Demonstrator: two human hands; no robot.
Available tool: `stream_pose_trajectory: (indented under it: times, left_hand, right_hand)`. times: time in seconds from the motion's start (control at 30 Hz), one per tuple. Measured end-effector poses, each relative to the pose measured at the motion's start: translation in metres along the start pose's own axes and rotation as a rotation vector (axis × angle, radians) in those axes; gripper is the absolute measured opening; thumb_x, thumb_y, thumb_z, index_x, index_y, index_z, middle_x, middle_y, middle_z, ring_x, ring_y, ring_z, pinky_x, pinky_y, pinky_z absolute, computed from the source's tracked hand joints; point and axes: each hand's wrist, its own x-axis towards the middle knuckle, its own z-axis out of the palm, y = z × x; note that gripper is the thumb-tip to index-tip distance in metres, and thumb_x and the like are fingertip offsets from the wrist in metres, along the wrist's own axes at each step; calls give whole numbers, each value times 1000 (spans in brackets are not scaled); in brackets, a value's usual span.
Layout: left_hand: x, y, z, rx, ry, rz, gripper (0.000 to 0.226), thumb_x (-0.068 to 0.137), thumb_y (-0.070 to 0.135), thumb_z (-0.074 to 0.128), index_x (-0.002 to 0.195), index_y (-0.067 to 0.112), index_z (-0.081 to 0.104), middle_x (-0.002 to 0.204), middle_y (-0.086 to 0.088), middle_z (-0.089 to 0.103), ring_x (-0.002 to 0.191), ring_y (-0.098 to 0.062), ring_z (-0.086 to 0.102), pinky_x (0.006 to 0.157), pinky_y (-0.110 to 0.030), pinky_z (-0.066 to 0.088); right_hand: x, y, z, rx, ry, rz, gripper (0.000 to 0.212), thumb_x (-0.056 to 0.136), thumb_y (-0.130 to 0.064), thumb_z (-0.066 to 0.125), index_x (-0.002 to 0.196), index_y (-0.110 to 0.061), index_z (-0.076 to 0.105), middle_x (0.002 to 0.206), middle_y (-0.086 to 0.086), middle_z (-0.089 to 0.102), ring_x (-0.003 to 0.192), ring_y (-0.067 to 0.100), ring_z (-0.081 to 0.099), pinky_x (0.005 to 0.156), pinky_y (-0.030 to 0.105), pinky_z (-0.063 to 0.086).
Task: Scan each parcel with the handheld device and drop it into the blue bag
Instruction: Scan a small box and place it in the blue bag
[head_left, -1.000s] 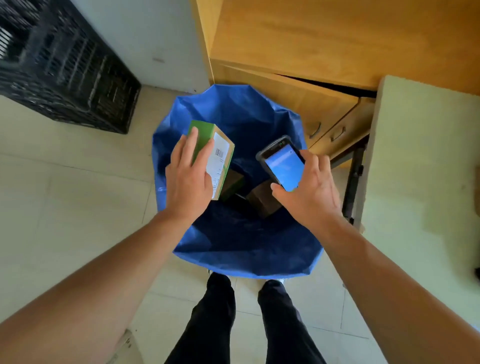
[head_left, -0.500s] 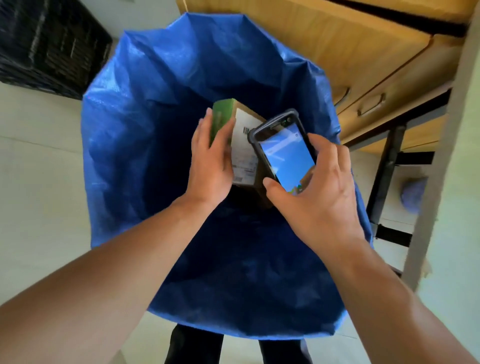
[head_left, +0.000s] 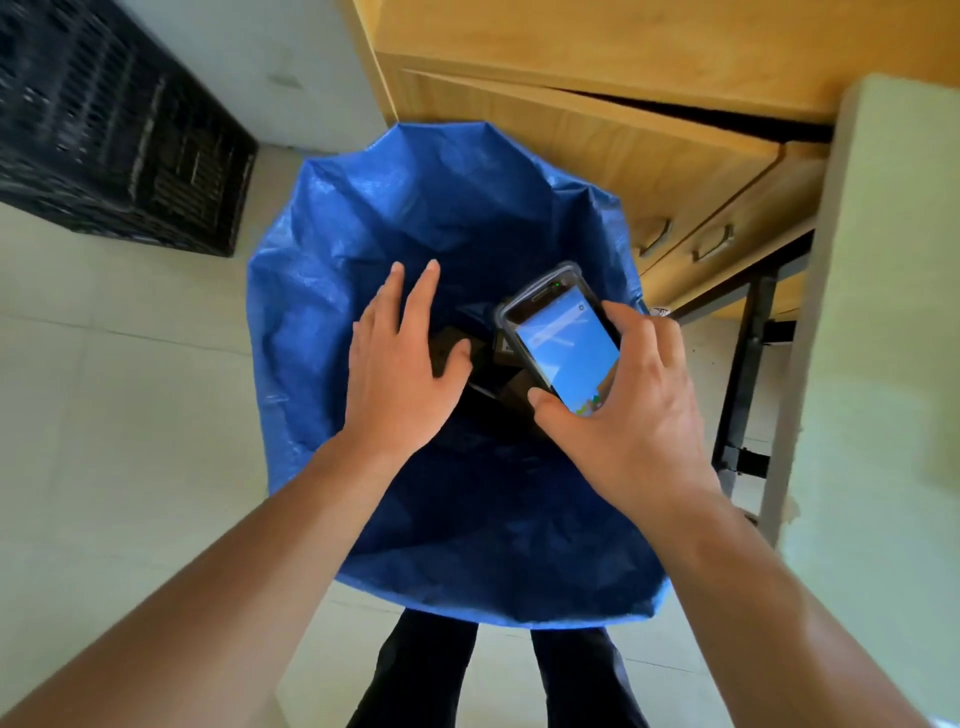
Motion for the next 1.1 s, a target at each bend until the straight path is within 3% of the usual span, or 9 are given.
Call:
stream_pose_trajectory:
  times: [0.2,0.3,0.47,0.57,0.8,0.87,0.97,1.03,1.1]
  left_hand:
    - [-65,50,-104,-74,-4,82,71,95,37,63,158,22,33,157,-3,43,146,-26,36,118,-47,34]
    - [-91,78,-144,-109,-13,144,72,92,44,57,157,23,34,158,2,43,147,-21,37,119,-43,34]
    - [-119,141,-201,-231,-68,252,70,96,47,56,159,34,28,161,12,36,150,-9,28,117,-22,21]
    - [-127,169,-221,-244,-96,367,68,97,41,59,158,36,30,160,18,35,148,-4,27,109,-5,15]
    - [-155,226,-228,-248,-101,510,66,98,39,60,158,36,33,158,18,37,147,-2,27,105,3,14]
    - [-169,243,-216,-216,-102,560,67,96,42,60,157,34,35,157,14,41,147,-5,30,110,-2,17]
    - [-197,269,-175,-34,-181,677,70,95,51,55,158,33,33,161,2,39,151,-20,28,121,-39,32]
    - [-222,296,-137,186,-244,743,74,95,61,42,162,38,20,168,0,25,156,-25,14,122,-55,27]
    - [-240,323,-102,340,-297,750,76,97,65,35,163,42,5,171,2,6,158,-24,-4,125,-58,17]
  right_hand:
    - [-68,-45,-60,15,20,83,88,72,-53,81,144,-28,36,129,-10,39,118,17,51,94,38,51]
    - [-106,-67,-88,25,39,92,89,73,-53,80,146,-27,36,133,-10,39,122,16,50,94,34,46]
    - [-170,-97,-133,39,138,109,91,73,-56,78,148,-26,35,131,-9,42,104,22,60,90,42,52]
    - [-201,-103,-162,12,202,115,90,75,-56,77,148,-24,36,131,-7,41,97,20,60,85,38,51]
    - [-244,-67,-232,-8,373,101,87,75,-55,76,146,-25,37,127,-9,40,103,16,58,82,28,45]
    - [-255,-48,-251,1,395,90,86,75,-57,75,146,-28,35,126,-12,39,103,14,57,80,26,45]
    - [-269,-11,-278,26,400,86,86,76,-56,76,145,-30,33,125,-13,36,99,13,56,79,28,49]
    - [-282,24,-296,46,416,97,85,76,-55,76,145,-31,33,123,-15,36,96,12,57,77,27,46]
    - [-292,59,-316,50,436,108,85,76,-56,75,145,-32,33,121,-16,35,94,12,58,76,27,45]
